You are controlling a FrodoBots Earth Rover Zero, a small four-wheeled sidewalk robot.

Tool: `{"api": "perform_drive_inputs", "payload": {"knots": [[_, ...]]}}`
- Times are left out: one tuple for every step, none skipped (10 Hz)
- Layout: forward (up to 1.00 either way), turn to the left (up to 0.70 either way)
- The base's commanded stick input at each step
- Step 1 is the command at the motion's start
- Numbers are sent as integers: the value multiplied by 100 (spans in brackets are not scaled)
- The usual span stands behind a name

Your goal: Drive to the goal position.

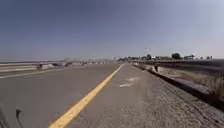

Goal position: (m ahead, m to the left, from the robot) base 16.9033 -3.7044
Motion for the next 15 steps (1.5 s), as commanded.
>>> {"api": "perform_drive_inputs", "payload": {"knots": [[50, 0], [50, 0], [50, 0], [50, 0], [50, 0], [50, 0], [50, 0], [50, 0], [50, 0], [50, 0], [50, 0], [50, 0], [50, 0], [50, 0], [50, 0]]}}
